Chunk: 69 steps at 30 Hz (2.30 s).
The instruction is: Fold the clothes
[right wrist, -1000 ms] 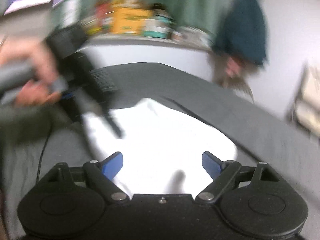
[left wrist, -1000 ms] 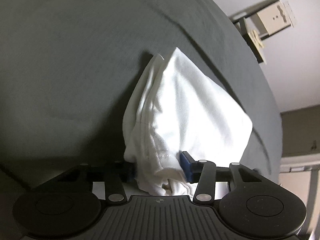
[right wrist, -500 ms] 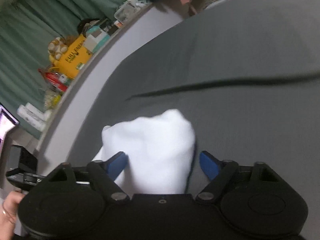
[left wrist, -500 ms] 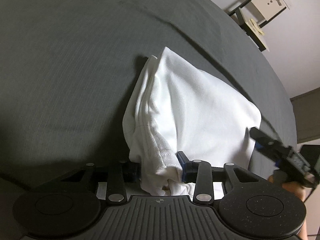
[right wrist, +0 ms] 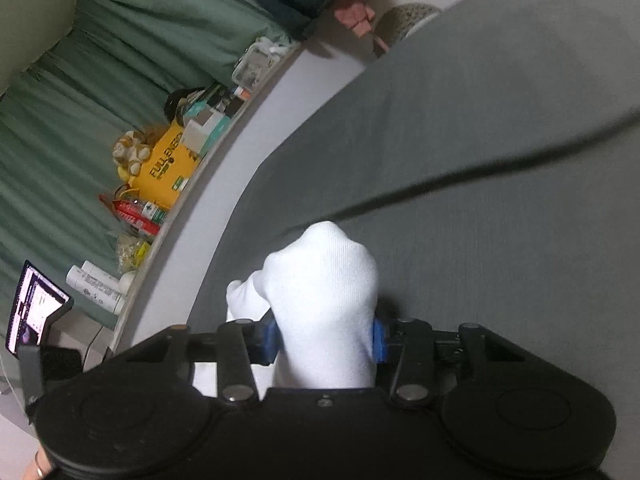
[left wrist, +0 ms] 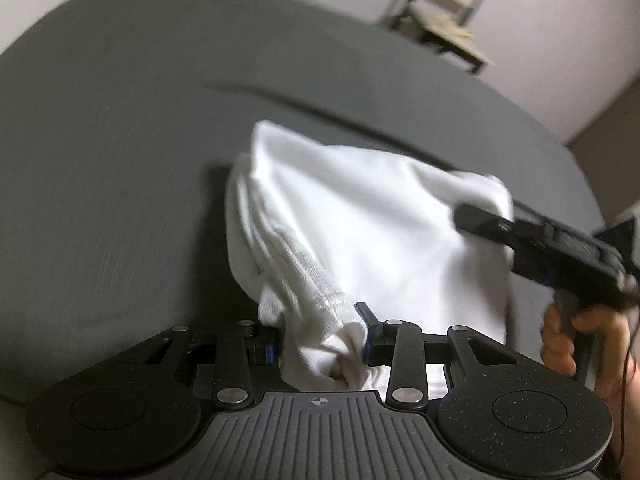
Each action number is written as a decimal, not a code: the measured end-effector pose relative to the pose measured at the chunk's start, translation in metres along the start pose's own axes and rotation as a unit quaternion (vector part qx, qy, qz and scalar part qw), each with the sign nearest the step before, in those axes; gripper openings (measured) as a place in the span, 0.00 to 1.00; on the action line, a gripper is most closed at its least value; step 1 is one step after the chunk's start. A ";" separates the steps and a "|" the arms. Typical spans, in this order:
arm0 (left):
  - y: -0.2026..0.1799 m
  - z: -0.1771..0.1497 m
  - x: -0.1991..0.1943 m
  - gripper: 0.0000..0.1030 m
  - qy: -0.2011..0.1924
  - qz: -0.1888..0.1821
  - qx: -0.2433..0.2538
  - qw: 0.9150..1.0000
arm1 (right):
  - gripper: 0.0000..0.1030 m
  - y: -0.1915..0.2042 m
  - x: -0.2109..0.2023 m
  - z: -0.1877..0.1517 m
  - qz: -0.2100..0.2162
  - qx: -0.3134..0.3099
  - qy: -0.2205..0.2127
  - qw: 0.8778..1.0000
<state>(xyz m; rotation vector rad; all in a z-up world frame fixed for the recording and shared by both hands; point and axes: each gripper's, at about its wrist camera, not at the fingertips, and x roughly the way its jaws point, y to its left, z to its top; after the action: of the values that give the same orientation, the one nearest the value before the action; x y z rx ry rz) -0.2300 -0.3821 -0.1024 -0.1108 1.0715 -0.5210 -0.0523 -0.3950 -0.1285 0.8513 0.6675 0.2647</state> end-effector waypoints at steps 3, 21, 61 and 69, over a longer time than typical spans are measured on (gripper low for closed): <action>-0.039 0.006 -0.003 0.36 -0.032 -0.026 0.033 0.999 | 0.40 -0.005 -0.031 0.023 -0.020 0.003 -0.019 1.000; -0.269 0.064 0.167 0.36 -0.096 -0.131 0.006 0.987 | 0.40 -0.147 -0.184 0.200 -0.201 -0.020 -0.072 0.977; -0.306 0.059 0.186 0.76 -0.086 -0.101 0.057 0.990 | 0.88 -0.101 -0.145 0.042 -0.313 -0.239 -0.112 0.912; -0.281 0.035 0.145 0.76 -0.091 -0.108 0.045 0.989 | 1.00 -0.064 -0.180 0.027 -0.388 -0.163 -0.208 0.883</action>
<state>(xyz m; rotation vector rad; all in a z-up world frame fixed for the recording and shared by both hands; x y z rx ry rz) -0.2449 -0.7002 -0.1090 -0.1923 0.8604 -0.7393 -0.1755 -0.5371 -0.0864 0.2493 0.4916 -0.5143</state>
